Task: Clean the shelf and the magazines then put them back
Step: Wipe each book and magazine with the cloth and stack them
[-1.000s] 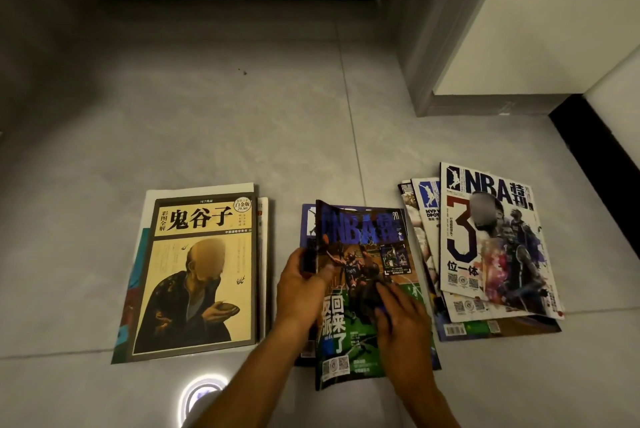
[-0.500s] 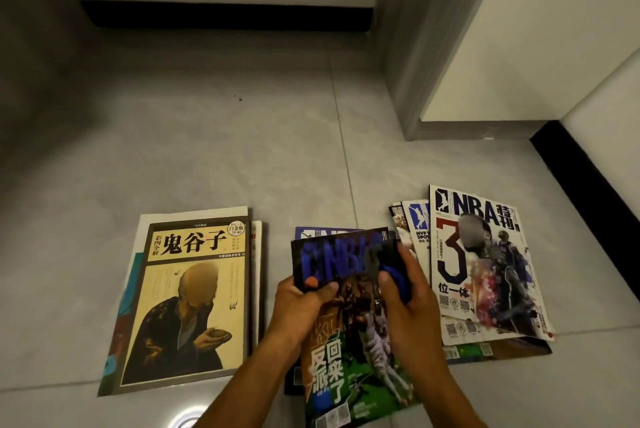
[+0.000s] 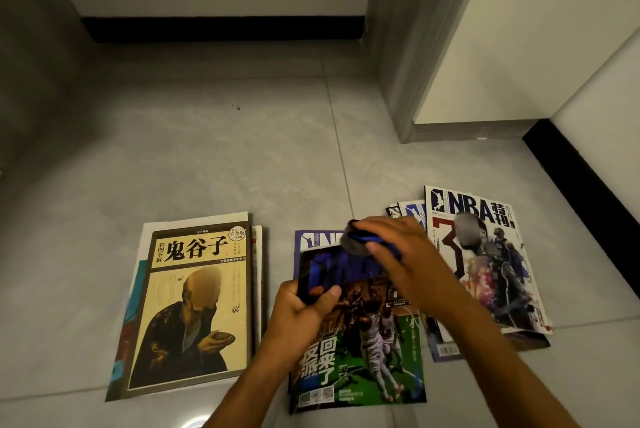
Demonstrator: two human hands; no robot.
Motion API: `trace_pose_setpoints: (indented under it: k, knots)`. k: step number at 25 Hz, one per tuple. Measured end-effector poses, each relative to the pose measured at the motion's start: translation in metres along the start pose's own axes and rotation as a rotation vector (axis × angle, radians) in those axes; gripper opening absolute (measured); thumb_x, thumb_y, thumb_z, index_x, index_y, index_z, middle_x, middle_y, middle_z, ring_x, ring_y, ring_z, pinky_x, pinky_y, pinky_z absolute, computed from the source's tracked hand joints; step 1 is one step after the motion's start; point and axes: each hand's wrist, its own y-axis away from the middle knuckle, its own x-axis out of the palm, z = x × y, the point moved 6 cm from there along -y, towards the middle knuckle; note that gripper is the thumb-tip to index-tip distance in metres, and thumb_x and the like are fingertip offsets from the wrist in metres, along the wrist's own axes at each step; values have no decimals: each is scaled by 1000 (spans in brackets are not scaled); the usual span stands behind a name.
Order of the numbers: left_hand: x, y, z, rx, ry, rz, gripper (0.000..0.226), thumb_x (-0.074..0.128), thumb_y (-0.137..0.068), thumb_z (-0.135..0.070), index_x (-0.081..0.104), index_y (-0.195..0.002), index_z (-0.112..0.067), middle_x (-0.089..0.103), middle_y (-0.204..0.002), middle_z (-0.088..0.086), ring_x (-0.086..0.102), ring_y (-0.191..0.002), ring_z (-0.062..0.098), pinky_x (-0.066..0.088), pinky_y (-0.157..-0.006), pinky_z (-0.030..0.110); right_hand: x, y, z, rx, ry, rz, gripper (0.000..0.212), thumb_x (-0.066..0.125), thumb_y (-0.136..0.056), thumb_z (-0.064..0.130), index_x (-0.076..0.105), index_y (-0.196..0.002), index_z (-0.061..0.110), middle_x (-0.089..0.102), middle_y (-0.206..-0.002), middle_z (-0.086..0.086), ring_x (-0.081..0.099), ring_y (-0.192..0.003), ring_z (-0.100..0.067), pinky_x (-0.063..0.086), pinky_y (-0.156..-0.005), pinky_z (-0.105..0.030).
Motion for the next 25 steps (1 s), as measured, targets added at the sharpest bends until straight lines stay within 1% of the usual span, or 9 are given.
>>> trace_pose_setpoints:
  k: [3, 5, 8, 11, 15, 18, 20, 22, 25]
  knots:
    - [-1, 1, 4, -30, -14, 8, 5, 70, -85, -14, 72, -90, -12, 75, -81, 3, 73, -77, 19, 54, -67, 29, -24, 10, -62, 175, 16, -14, 38, 47, -96, 29, 44, -131, 44, 59, -128, -1, 47, -115, -22, 42, -98, -50]
    - [0, -1, 6, -47, -41, -3, 6, 71, -85, -17, 72, -90, -12, 75, -81, 3, 72, -78, 19, 55, -70, 31, -28, 11, -61, 180, 39, -37, 39, 47, -96, 29, 44, -132, 44, 60, -126, -1, 49, -114, -25, 44, -96, -51]
    - [5, -2, 0, -10, -69, 14, 7, 71, -85, -16, 71, -86, -9, 72, -79, 15, 70, -76, 24, 54, -71, 36, -10, -1, 3, -19, 43, 1, 38, 43, -99, 27, 51, -136, 29, 59, -128, 5, 39, -112, -11, 35, -95, -33]
    - [1, 3, -3, -13, -33, -3, 4, 71, -85, -13, 71, -84, -17, 74, -78, 6, 72, -75, 21, 56, -67, 30, 0, -1, 19, -125, 95, 41, 43, 36, -98, 34, 50, -138, 27, 59, -129, 8, 38, -110, -8, 33, -90, -30]
    - [-12, 2, 2, -46, -48, -17, 9, 73, -82, -10, 72, -80, -19, 76, -80, 1, 72, -80, 21, 57, -79, 41, -23, 14, -72, 115, 161, 72, 30, 46, -99, 21, 55, -126, 31, 64, -114, -2, 54, -102, -16, 45, -86, -34]
    - [-12, 0, 2, -71, -114, -32, 7, 74, -83, -15, 71, -79, -20, 75, -77, -3, 72, -77, 16, 56, -80, 40, -42, 18, -87, 225, 113, -11, 26, 47, -100, 25, 53, -121, 39, 65, -104, -2, 58, -82, -3, 44, -73, -14]
    - [-4, -3, -5, -61, -166, 43, 5, 72, -85, -20, 70, -83, -16, 74, -77, 2, 71, -76, 19, 55, -77, 38, -33, 9, -42, 103, -2, -4, 40, 38, -98, 41, 49, -136, 31, 60, -120, 1, 54, -101, -8, 40, -90, -22]
    - [4, -6, -14, -9, -198, 120, 11, 70, -87, -19, 69, -84, -9, 71, -75, 8, 69, -74, 25, 54, -72, 38, -8, 4, 9, -42, -5, 163, 53, 32, -95, 50, 38, -144, 30, 51, -136, 7, 42, -121, -9, 32, -102, -30]
    - [8, -13, -29, 65, -256, 166, 13, 72, -84, -15, 66, -78, -5, 63, -66, 3, 62, -63, 19, 49, -64, 33, 3, -1, 13, -47, -92, 220, 47, 47, -95, 37, 39, -141, 29, 54, -131, 6, 49, -117, -7, 43, -98, -30]
